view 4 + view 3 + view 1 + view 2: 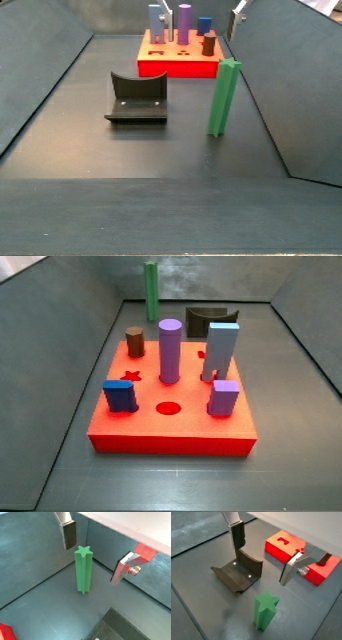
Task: Pick up the star object. Move up. Move to above the board. Insert the star object.
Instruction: Pick up the star object.
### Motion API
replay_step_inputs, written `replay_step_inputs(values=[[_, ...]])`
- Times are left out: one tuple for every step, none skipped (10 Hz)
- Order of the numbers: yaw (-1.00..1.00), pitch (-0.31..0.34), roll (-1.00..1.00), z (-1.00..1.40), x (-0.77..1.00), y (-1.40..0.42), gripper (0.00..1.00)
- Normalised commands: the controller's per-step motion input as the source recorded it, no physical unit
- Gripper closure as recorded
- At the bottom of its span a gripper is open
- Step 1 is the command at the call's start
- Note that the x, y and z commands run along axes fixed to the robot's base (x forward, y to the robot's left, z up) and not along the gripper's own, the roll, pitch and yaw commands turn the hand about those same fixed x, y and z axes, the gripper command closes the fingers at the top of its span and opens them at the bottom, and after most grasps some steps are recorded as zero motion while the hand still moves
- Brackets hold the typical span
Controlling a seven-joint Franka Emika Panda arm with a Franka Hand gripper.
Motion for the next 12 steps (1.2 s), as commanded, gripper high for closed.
replay_step_inputs(values=[[0.01, -0.011, 0.00, 0.00, 0.00, -0.06, 0.00], [0.00, 0.070, 0.00, 0.00, -0.04, 0.18, 0.00], [0.01, 0.080, -0.03, 0.47, -0.43, 0.58, 0.00], [0.09, 0.060, 0.00, 0.33, -0.27, 0.42, 0.00], [0.00, -0.003, 0.00, -0.05, 0.00, 0.07, 0.00], [0.06, -0.184, 0.00, -0.40, 0.03, -0.04, 0.00], [0.04, -0.243, 0.00, -0.51, 0.00, -0.10, 0.00], [0.01, -0.209, 0.00, -0.40, -0.03, 0.00, 0.00], [0.00, -0.021, -0.03, -0.01, 0.00, 0.00, 0.00], [0.00, 0.000, 0.00, 0.00, -0.19, 0.12, 0.00], [0.00, 0.027, 0.05, 0.00, -0.50, 0.08, 0.00], [0.00, 0.000, 0.00, -0.07, -0.23, 0.02, 0.00]])
